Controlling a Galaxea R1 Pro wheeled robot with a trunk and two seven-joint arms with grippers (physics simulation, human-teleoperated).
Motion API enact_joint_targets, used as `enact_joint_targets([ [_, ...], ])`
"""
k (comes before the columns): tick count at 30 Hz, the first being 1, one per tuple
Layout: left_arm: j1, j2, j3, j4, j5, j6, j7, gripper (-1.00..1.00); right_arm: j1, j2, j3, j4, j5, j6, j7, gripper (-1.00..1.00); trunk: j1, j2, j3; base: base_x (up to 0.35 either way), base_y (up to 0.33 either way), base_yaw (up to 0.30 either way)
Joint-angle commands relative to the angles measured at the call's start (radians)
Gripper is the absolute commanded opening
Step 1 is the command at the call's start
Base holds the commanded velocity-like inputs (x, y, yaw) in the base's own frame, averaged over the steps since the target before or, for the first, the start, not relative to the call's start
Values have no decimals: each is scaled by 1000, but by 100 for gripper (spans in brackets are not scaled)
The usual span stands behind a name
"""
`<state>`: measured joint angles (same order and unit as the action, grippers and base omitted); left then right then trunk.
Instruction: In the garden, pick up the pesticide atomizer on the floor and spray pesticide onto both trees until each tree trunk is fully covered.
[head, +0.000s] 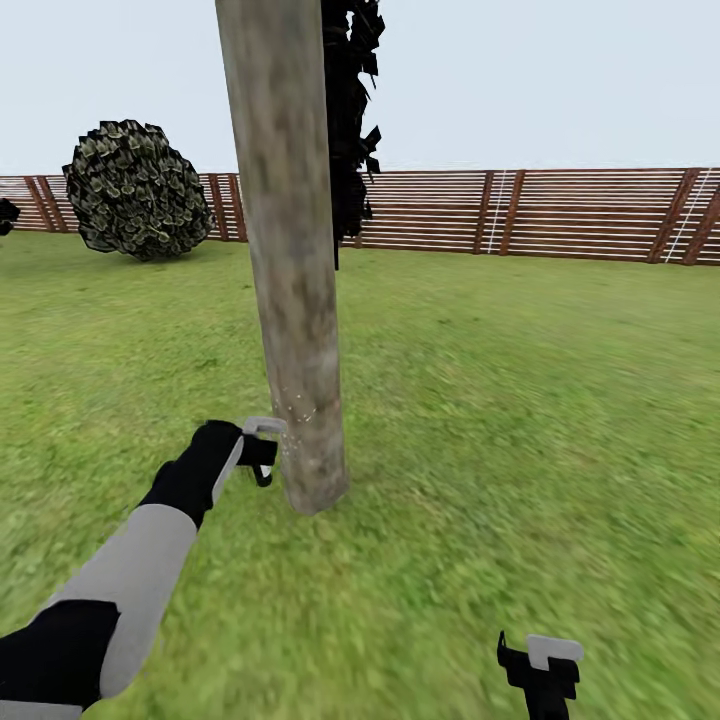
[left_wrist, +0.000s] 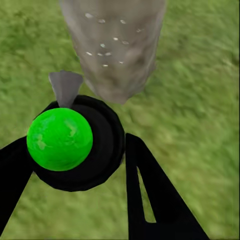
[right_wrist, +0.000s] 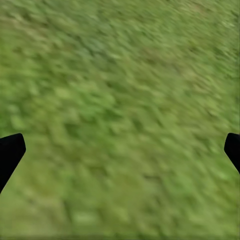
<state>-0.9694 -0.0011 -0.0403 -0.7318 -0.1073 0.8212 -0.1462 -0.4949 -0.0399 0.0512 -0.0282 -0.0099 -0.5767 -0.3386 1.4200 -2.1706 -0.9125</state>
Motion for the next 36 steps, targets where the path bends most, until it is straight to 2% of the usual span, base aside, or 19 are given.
enact_joint_targets([
  [1, -2, -38, -2, -1, -25, 4, -8, -100, -1, 0, 6, 1, -1, -1, -5, 100, 0, 0, -1, 0, 0, 20],
  [2, -3, -56, -2, -1, -25, 3, -8, -100, -1, 0, 6, 1, -1, -1, -5, 100, 0, 0, -1, 0, 0, 116],
  [3, -4, -63, -2, -1, -25, 4, -8, -100, -1, 0, 6, 1, -1, -1, -5, 100, 0, 0, -1, 0, 0, 174],
  [6, -19, -62, 1, -2, -23, 10, -8, -100, -1, 0, 6, 1, -1, -1, -5, 100, 0, 0, -1, 0, 0, 225],
  [8, -33, -38, 5, -11, -25, 21, -9, -100, -1, 0, 6, 1, -1, -1, -5, 100, 0, 0, -1, 0, 0, 234],
  [9, -40, -6, 7, -21, -22, 27, -9, -100, -1, 0, 6, 1, -1, -1, -5, 100, 0, 0, -1, 0, 0, 115],
  [11, -45, 36, 7, -31, -21, 40, -10, -100, -1, -1, 6, 1, -1, -2, -5, 100, 0, 0, -1, 0, 0, 55],
  [13, -46, 44, 5, -35, -20, 53, -11, -100, -1, 0, 6, 2, -1, -2, -5, 100, 0, 0, -1, 0, 0, 16],
  [15, -47, 32, 3, -47, -20, 59, -12, -100, -1, 0, 6, 2, -1, -1, -5, 100, 0, 0, -1, 0, 0, 6],
  [17, -47, -14, 1, -59, -23, 71, -11, -100, -1, -1, 6, 2, -1, -1, -5, 100, 0, 0, -1, 0, 0, 2],
  [20, -38, -38, 1, -63, -24, 82, -10, -100, -1, -2, 6, 2, -1, -2, -5, 100, 0, 0, -1, 0, 0, 0],
  [36, -29, -31, 7, -63, -26, 78, 1, -100, -1, -2, 6, 2, -1, -2, -3, 100, 0, 0, -1, 0, -250, 0],
])
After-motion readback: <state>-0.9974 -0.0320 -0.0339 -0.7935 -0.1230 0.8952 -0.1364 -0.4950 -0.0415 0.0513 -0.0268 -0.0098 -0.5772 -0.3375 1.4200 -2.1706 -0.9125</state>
